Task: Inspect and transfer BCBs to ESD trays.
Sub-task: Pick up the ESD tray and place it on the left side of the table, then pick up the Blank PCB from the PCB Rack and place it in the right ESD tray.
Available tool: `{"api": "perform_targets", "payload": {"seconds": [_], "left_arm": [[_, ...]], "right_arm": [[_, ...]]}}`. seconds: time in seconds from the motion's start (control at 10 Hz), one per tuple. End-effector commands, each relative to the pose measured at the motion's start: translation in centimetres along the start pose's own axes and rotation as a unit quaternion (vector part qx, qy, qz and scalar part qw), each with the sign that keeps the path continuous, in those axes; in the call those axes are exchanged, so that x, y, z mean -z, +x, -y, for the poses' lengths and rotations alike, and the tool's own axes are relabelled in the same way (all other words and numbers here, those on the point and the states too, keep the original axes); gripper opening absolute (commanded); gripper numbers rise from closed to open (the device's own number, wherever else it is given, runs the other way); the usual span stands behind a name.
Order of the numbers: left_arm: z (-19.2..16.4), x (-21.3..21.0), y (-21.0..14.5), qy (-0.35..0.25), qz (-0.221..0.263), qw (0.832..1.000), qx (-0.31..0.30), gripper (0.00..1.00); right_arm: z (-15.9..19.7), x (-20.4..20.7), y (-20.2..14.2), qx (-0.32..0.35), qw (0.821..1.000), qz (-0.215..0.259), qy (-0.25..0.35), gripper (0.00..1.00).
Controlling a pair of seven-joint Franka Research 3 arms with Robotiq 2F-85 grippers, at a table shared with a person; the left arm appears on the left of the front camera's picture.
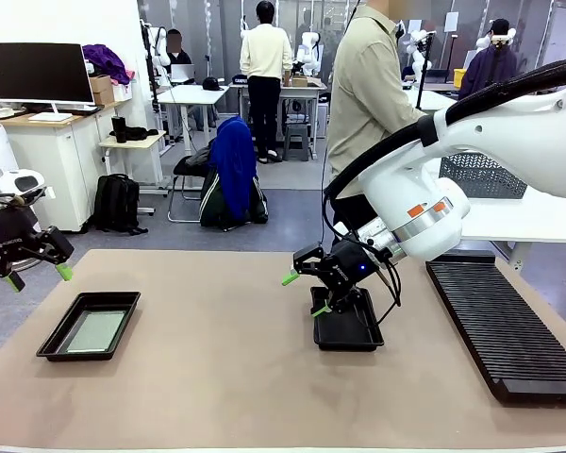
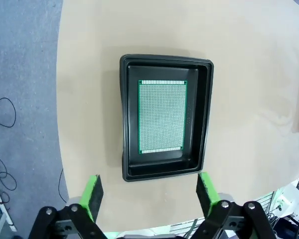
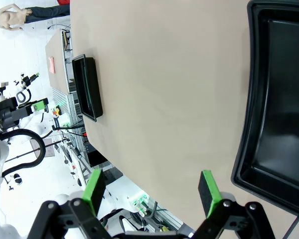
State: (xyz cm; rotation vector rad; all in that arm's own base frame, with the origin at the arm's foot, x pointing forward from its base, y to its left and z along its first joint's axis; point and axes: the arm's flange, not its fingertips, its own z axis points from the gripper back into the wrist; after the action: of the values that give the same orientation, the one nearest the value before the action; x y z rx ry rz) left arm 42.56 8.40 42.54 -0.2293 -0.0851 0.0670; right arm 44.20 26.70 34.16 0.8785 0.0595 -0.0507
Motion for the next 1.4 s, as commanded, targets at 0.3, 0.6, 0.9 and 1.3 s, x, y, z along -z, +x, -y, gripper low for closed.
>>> {"api": "perform_targets", "payload": {"seconds": [0.3,0.6,0.9,1.3], "left_arm": [[-0.34,1.02,0.32,-0.003,-0.003,1.000,0.007,1.00],[-0.34,1.02,0.32,-0.003,-0.003,1.000,0.007,1.00],[-0.34,1.02,0.32,-0.003,-0.003,1.000,0.007,1.00],[-0.34,1.02,0.32,-0.003,-0.003,1.000,0.007,1.00]], "right_arm": [[0.05,0.02,-0.02,0.001,1.000,0.000,-0.003,1.00],[0.05,0.02,-0.02,0.001,1.000,0.000,-0.003,1.00],[0.05,0.02,-0.02,0.001,1.000,0.000,-0.003,1.00],[0.05,0.02,-0.02,0.001,1.000,0.000,-0.003,1.00]]}}
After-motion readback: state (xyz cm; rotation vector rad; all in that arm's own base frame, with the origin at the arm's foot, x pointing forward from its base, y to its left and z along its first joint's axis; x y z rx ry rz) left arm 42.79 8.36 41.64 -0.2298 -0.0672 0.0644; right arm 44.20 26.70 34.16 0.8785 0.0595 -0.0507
